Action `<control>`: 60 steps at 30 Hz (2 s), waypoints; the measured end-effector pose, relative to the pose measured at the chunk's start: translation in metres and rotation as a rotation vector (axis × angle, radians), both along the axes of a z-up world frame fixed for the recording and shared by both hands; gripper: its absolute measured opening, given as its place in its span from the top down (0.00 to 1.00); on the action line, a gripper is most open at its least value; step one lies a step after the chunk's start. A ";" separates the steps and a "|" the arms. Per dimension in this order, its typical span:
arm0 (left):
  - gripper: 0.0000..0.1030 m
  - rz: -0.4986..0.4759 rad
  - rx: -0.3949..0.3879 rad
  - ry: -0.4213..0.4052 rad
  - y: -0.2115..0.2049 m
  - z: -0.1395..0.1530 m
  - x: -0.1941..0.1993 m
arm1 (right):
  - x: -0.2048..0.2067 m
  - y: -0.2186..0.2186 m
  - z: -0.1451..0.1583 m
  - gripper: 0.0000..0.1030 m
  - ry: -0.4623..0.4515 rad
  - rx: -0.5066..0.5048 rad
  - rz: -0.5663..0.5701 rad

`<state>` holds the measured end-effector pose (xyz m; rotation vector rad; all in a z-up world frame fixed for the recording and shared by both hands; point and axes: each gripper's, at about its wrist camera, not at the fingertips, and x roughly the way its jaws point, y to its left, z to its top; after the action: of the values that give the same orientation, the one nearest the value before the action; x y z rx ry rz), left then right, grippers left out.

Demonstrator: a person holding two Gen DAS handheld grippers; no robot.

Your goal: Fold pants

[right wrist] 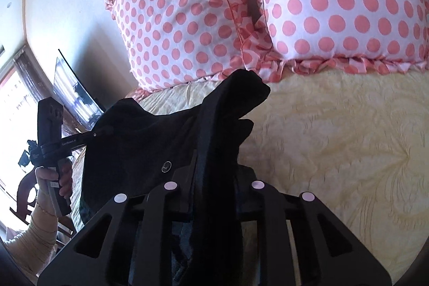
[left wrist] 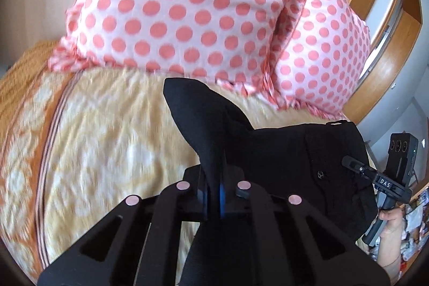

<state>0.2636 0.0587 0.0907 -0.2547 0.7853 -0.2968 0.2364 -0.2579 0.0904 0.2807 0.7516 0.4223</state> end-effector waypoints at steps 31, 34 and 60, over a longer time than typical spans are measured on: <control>0.20 -0.122 0.257 -0.086 -0.060 -0.014 -0.069 | -0.025 0.075 -0.010 0.45 -0.012 -0.483 0.023; 0.20 -0.129 0.298 -0.006 -0.070 -0.044 -0.063 | -0.021 0.088 -0.036 0.43 0.057 -0.584 0.029; 0.02 0.125 0.337 -0.049 -0.046 -0.060 -0.175 | -0.161 0.107 -0.042 0.01 -0.066 -0.371 -0.273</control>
<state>0.0887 0.0123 0.0302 0.0214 0.7550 -0.0499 0.0754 -0.1504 0.0480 0.0187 0.6999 0.0294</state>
